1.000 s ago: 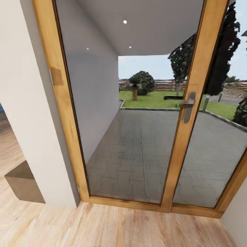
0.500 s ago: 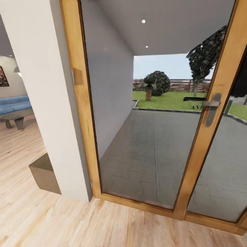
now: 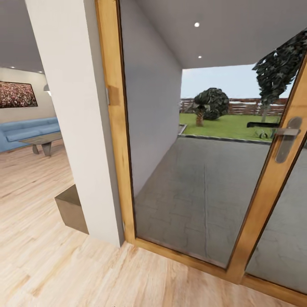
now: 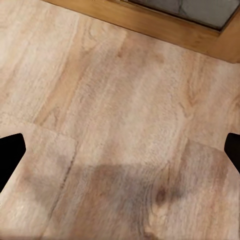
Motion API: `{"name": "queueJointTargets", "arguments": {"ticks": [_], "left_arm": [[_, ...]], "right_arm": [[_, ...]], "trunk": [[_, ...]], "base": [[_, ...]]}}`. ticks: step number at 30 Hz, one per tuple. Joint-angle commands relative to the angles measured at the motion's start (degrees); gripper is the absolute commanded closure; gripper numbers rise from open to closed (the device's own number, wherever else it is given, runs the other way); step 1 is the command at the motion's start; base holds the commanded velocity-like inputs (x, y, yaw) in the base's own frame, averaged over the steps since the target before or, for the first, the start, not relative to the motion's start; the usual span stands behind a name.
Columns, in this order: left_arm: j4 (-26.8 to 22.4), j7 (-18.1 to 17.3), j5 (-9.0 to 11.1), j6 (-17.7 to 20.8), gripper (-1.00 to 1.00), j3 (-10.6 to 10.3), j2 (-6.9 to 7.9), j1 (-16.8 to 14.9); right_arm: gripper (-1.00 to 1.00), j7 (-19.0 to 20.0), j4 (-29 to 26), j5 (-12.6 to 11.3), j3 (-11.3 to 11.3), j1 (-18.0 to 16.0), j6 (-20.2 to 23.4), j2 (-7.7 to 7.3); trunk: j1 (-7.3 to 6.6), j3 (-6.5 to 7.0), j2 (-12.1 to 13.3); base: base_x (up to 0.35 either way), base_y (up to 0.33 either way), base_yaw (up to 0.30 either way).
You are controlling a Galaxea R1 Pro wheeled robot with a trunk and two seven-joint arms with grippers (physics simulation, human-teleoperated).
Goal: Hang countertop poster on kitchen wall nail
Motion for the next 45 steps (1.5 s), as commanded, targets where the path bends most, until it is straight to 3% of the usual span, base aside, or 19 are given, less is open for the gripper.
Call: {"name": "queueJointTargets", "arguments": {"ticks": [1,45], "left_arm": [[-0.08,-0.05,-0.03,-0.01,-1.0,0.06,0.0,0.01],[-0.03,0.1,0.05,-0.01,-1.0,0.36,0.02,0.01]], "right_arm": [[-1.0,-0.06,0.03,0.05,0.01,-0.01,-0.19,-0.01],[-1.0,-0.13,0.16,0.14,0.16,0.01,-0.22,0.09]], "trunk": [[0.0,-0.05,-0.03],[0.0,-0.05,-0.03]], "base": [[0.0,-0.064,0.26],[0.0,-0.003,0.29]]}}
